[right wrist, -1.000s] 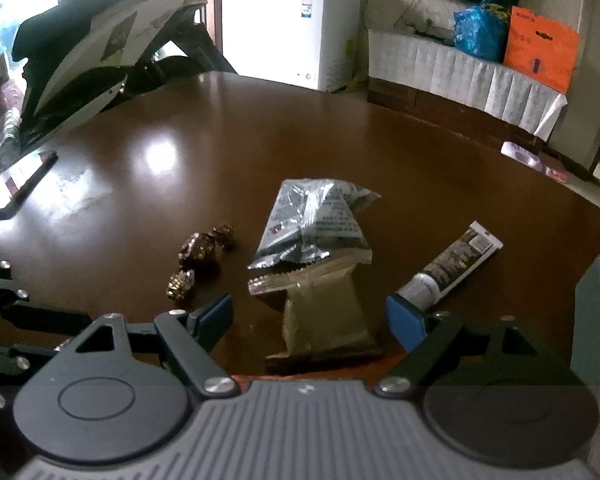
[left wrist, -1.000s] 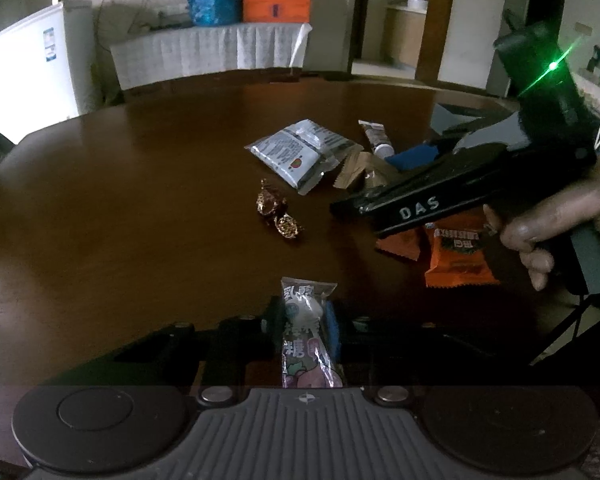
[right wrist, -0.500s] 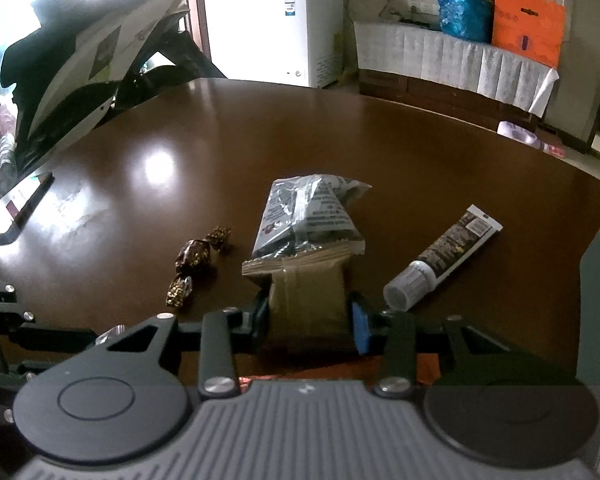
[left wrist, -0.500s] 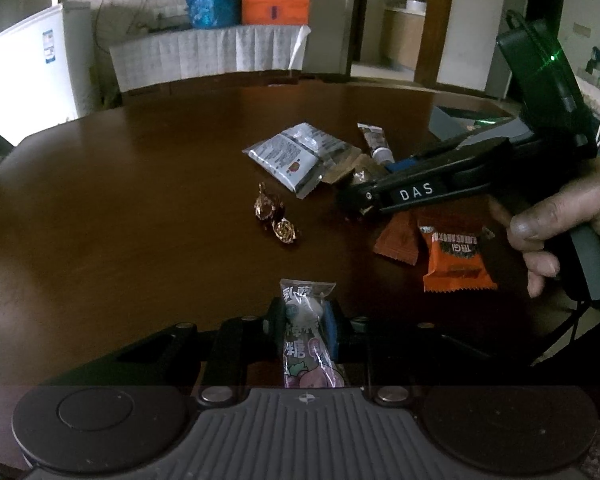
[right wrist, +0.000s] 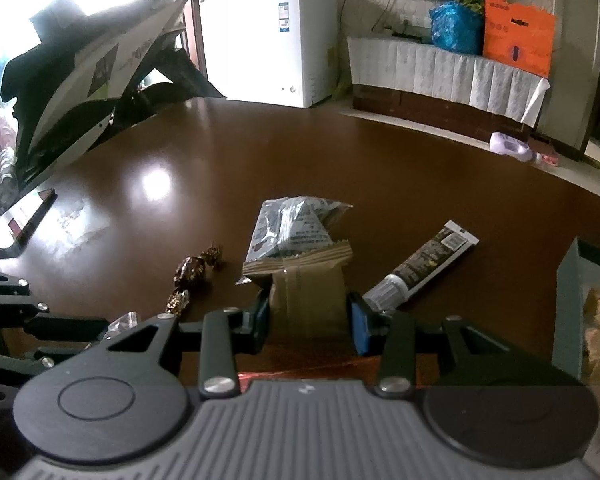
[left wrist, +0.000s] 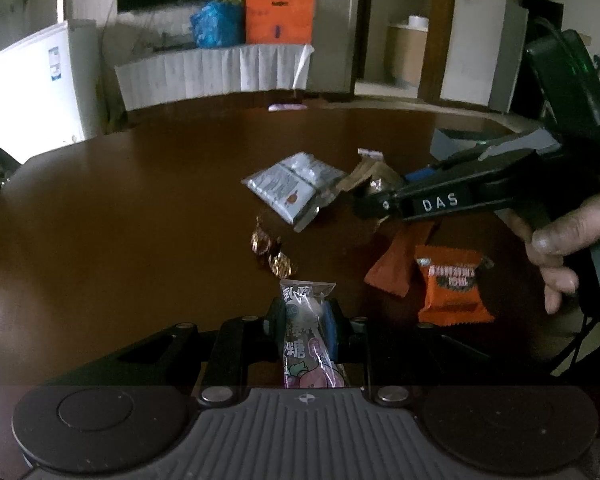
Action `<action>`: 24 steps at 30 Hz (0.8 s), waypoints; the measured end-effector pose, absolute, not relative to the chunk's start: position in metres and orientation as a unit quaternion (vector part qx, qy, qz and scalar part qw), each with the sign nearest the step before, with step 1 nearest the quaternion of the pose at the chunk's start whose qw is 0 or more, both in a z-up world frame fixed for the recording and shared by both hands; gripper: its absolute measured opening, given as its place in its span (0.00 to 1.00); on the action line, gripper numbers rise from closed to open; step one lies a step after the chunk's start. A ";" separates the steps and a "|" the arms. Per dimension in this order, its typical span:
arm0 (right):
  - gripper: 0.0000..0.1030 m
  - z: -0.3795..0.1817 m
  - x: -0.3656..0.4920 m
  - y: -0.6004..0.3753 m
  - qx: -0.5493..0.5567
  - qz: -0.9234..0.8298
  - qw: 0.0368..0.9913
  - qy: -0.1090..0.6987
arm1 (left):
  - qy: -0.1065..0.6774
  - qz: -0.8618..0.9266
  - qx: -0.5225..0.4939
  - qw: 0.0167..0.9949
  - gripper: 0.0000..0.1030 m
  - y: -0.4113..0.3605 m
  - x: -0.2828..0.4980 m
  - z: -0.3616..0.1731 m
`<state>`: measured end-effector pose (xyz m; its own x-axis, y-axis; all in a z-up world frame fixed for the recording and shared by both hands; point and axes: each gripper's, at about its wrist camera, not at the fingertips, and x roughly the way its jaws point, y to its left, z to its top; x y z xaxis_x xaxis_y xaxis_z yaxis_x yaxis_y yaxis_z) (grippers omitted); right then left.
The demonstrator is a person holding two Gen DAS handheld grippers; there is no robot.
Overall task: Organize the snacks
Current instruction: 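Carry the candy packet with the left gripper while the right gripper carries the pastry bag to the box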
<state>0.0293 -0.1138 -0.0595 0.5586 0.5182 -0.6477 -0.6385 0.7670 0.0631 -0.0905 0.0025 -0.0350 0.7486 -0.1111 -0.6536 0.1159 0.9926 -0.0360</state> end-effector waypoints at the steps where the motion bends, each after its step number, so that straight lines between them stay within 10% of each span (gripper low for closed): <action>1: 0.40 -0.058 0.029 -0.115 -0.088 0.330 0.879 0.334 | 0.345 -0.060 0.003 0.937 0.21 0.002 -0.090 -0.033; 24: 0.40 -0.027 0.014 -0.145 -0.069 0.322 0.895 0.300 | 0.305 -0.077 -0.004 0.949 0.21 -0.032 -0.072 -0.016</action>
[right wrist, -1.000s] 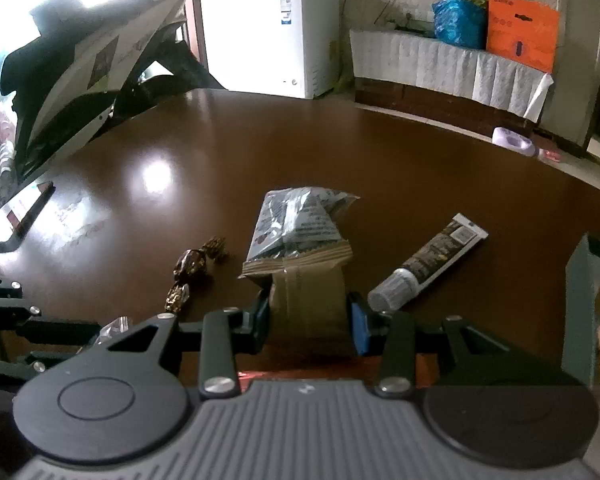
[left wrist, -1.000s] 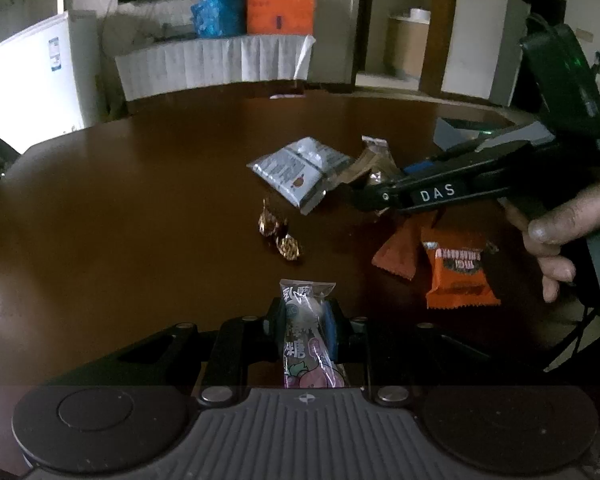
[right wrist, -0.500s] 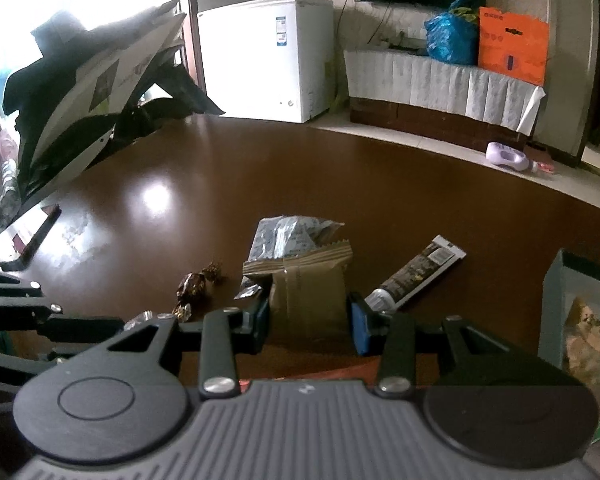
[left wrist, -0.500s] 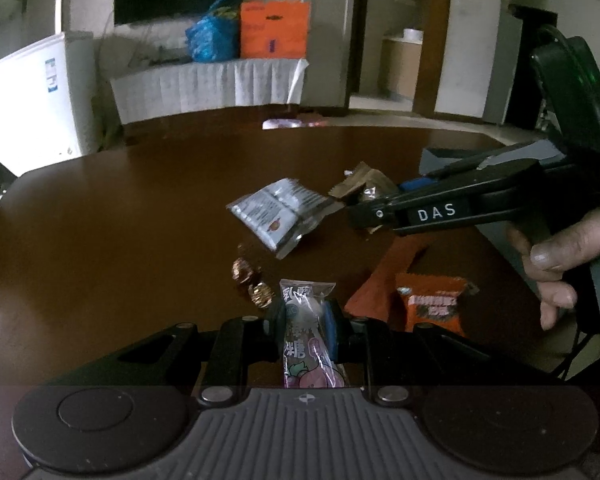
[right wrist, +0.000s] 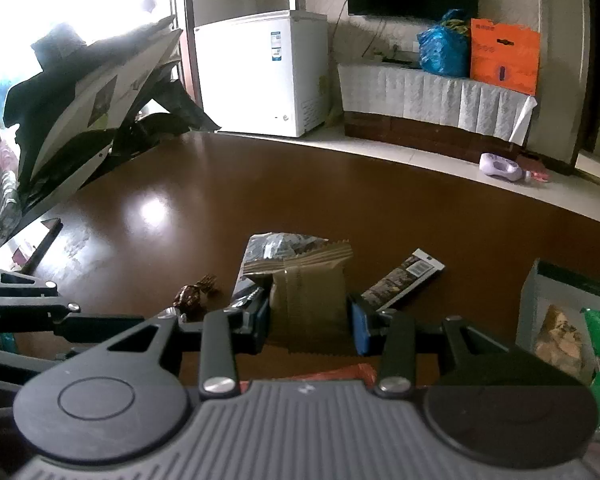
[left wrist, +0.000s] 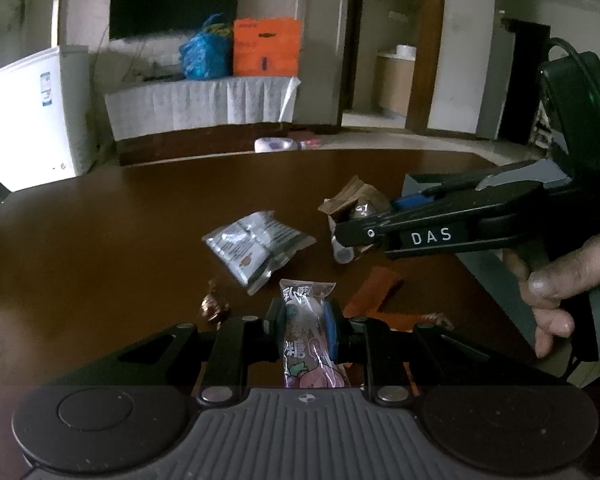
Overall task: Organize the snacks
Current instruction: 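Carry the candy packet with the left gripper while the right gripper carries the pastry bag to the box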
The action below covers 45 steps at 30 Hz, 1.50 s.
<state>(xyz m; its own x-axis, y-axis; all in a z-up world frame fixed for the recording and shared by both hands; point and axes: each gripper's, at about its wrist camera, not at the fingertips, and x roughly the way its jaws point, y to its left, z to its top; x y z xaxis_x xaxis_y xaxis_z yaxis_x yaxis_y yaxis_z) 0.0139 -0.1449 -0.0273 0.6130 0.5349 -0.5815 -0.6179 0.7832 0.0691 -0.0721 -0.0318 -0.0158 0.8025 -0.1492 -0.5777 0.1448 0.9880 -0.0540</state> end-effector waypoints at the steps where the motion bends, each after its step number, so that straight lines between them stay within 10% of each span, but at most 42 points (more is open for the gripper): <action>1: 0.40 -0.026 0.013 -0.147 -0.067 0.321 0.896 0.299 | 0.303 -0.078 -0.004 0.950 0.21 -0.034 -0.071 -0.015; 45: 0.40 0.001 -0.024 -0.331 -0.020 0.200 0.942 0.269 | 0.258 -0.179 0.028 0.949 0.21 -0.158 -0.016 -0.007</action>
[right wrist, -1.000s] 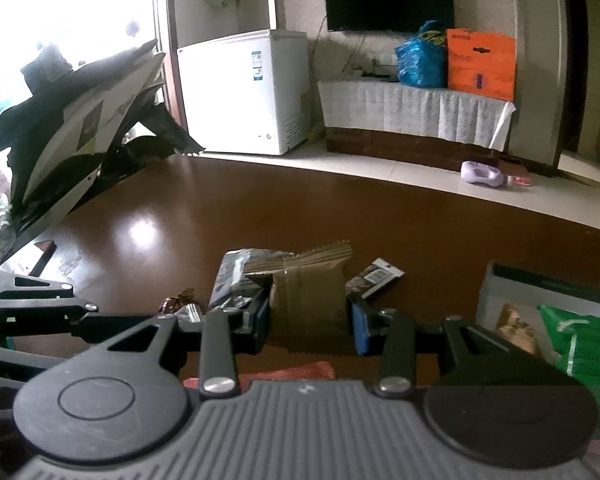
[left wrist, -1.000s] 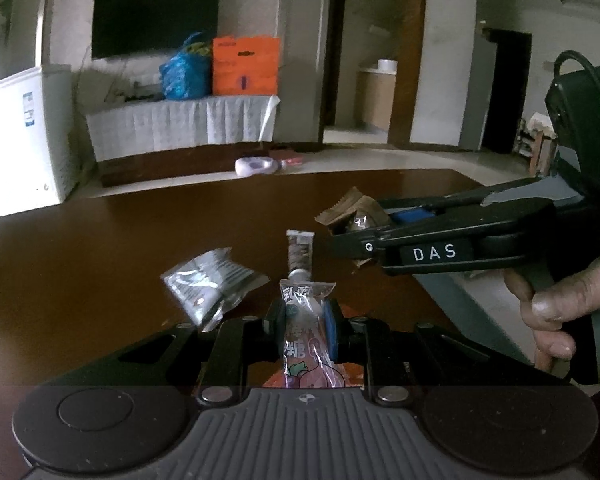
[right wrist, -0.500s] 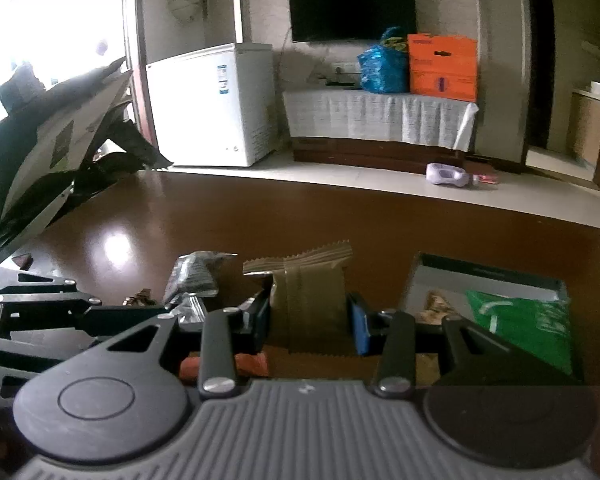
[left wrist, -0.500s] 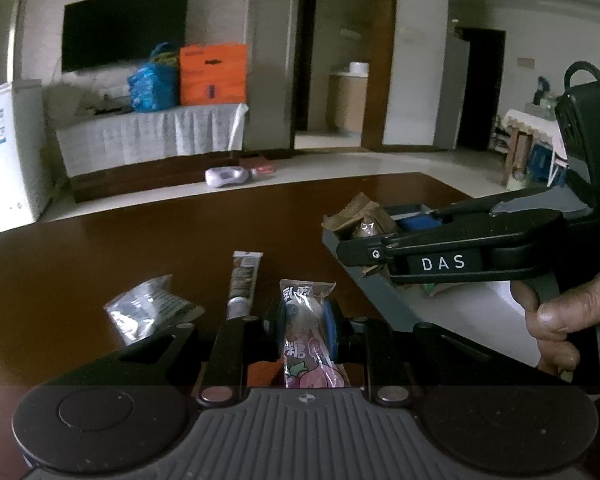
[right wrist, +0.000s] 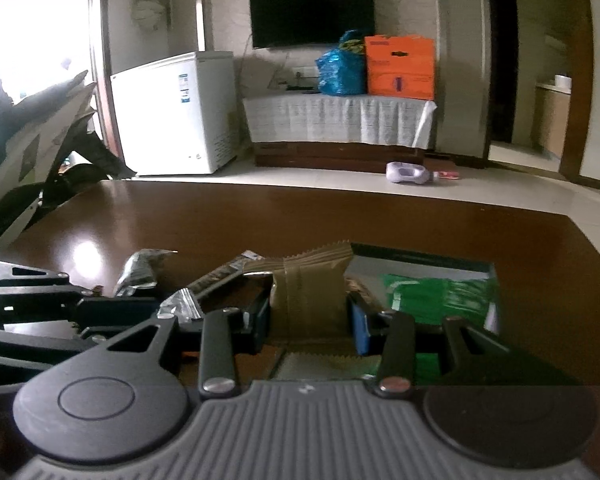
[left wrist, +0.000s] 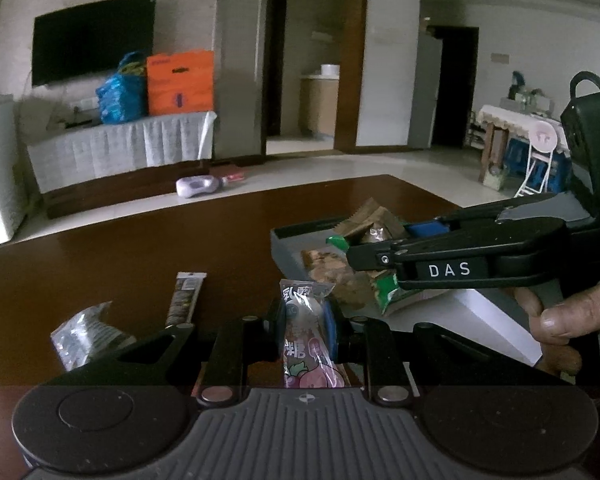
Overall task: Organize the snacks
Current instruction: 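Carry the candy packet with the left gripper while the right gripper carries the pastry bag to the box, then open the left gripper over the box while the right gripper releases the pastry bag inside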
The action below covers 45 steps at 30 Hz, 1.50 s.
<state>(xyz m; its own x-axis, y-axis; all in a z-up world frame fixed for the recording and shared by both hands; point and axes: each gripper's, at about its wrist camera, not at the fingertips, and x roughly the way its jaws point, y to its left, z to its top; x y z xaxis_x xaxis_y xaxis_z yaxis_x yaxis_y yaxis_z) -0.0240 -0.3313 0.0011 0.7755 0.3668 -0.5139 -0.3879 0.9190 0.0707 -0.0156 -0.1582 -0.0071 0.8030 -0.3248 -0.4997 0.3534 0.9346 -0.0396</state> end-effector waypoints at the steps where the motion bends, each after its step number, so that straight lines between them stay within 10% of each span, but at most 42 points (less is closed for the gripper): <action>1: 0.40 0.002 -0.023 -0.334 -0.019 0.196 0.943 0.269 | 0.258 -0.181 0.028 0.949 0.21 -0.161 -0.014 -0.008; 45: 0.40 -0.023 -0.016 -0.369 -0.068 0.135 0.936 0.318 | 0.292 -0.234 0.065 0.925 0.21 -0.226 0.016 -0.037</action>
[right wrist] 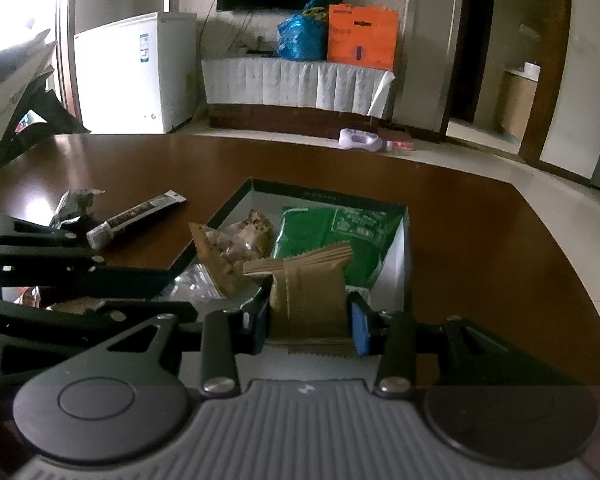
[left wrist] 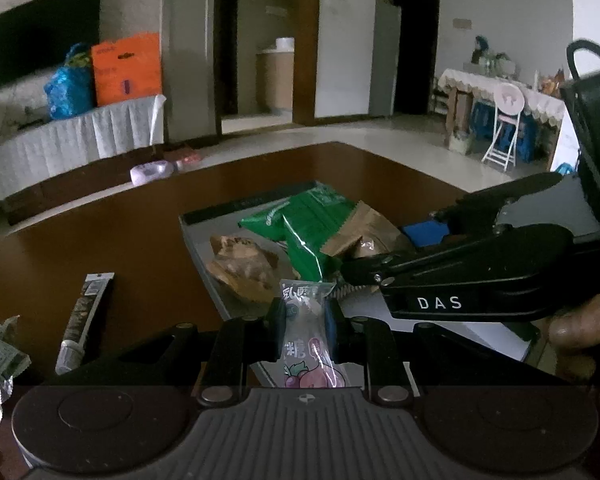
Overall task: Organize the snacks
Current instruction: 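Open the left gripper over the box while the right gripper releases the pastry bag inside, then move both grippers back toward the remaining snacks on the table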
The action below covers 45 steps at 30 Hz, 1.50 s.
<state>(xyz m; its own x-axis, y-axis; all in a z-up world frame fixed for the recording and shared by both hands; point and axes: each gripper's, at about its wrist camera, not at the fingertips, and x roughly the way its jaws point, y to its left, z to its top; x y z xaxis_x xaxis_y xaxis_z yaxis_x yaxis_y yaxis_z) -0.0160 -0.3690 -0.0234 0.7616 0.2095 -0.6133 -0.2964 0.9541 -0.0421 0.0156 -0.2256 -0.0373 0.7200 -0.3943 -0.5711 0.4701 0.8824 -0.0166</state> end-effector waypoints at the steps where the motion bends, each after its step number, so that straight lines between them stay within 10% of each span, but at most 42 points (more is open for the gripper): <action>1: 0.40 -0.024 -0.016 -0.368 -0.069 0.135 0.935 0.320 | 0.295 -0.236 0.067 0.924 0.21 -0.227 0.016 -0.038; 19: 0.40 -0.034 -0.014 -0.368 -0.078 0.131 0.927 0.342 | 0.309 -0.250 0.074 0.914 0.23 -0.235 0.011 -0.046; 24: 0.40 -0.038 -0.013 -0.367 -0.084 0.131 0.924 0.350 | 0.307 -0.244 0.071 0.917 0.39 -0.235 0.011 -0.046; 45: 0.65 -0.020 -0.013 -0.360 -0.068 0.128 0.937 0.319 | 0.288 -0.238 0.051 0.926 0.55 -0.223 0.004 -0.037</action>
